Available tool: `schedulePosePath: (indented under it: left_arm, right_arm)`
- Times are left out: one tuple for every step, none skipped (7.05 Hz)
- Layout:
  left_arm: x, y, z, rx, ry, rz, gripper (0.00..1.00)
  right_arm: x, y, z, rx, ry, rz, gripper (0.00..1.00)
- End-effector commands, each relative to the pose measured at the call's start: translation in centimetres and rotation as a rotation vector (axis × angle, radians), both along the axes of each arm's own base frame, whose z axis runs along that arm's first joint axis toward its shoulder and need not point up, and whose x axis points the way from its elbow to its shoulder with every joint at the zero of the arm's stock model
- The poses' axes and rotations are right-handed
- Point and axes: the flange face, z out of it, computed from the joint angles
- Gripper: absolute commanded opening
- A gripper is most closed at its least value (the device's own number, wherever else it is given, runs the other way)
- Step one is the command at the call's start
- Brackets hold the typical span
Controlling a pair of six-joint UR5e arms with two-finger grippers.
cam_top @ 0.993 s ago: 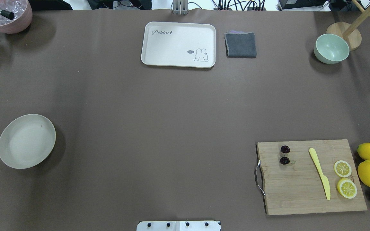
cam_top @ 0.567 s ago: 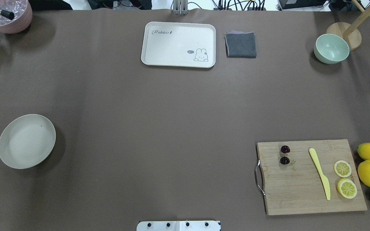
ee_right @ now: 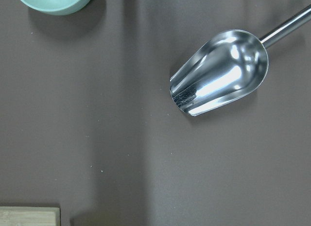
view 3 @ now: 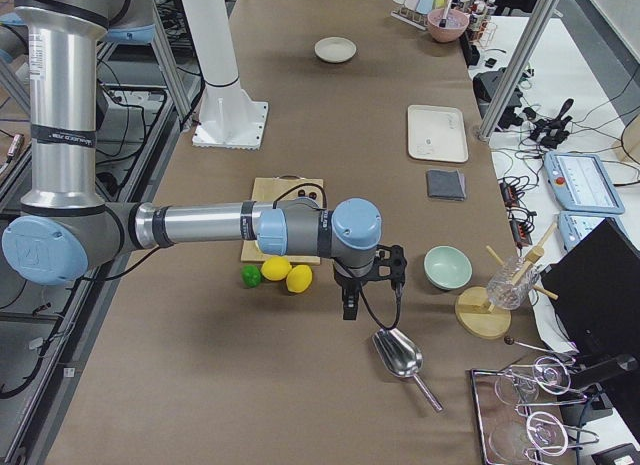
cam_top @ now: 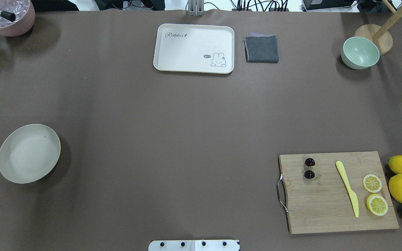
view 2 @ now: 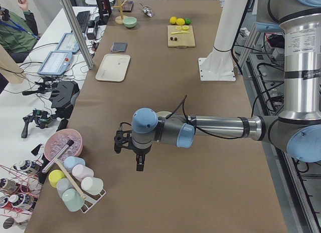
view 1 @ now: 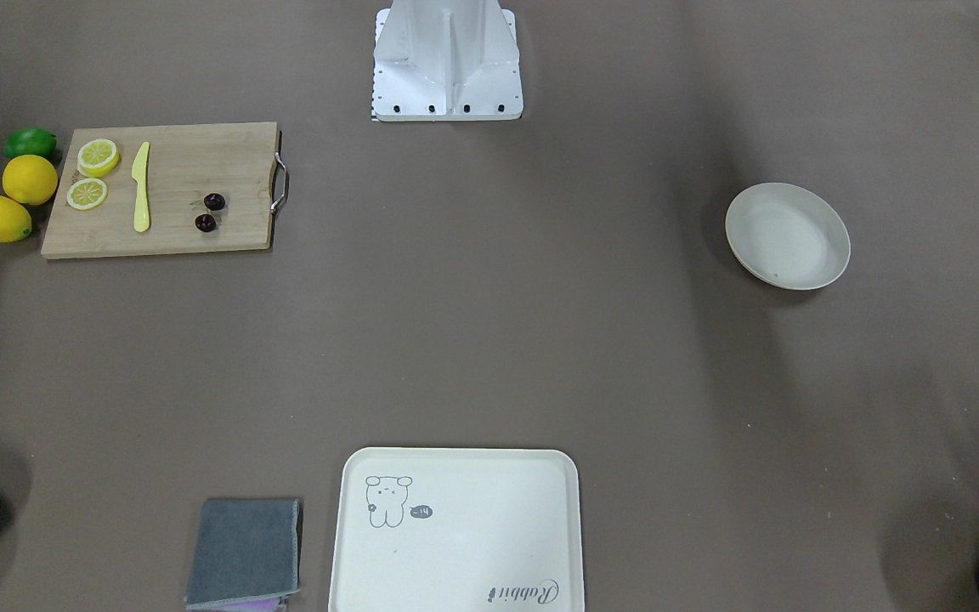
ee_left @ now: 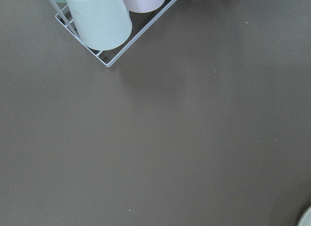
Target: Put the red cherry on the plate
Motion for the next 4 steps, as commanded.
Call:
schedulePosePath:
  left_arm:
    - [-0.06, 0.09, 0.15, -0.002, -0.001, -0.001, 0.98]
    - [-0.06, 0.1, 0.17, -0.003, -0.001, -0.001, 0.98]
    - [-0.06, 0.01, -0.13, 0.003, -0.001, -0.001, 0.98]
    - [0.01, -0.3, -0.65, 0.012, 0.0, -0.001, 0.98]
  right_arm:
    - [-0.02, 0.06, -0.19, 0.004, -0.003, 0.0, 1.0]
    - [-0.03, 0.06, -0.28, 0.006, -0.004, 0.0, 1.0]
    - [-0.05, -0.01, -0.37, 0.008, -0.007, 0.0, 1.0]
    - [-0.05, -0.14, -0.51, 0.011, -0.007, 0.0, 1.0]
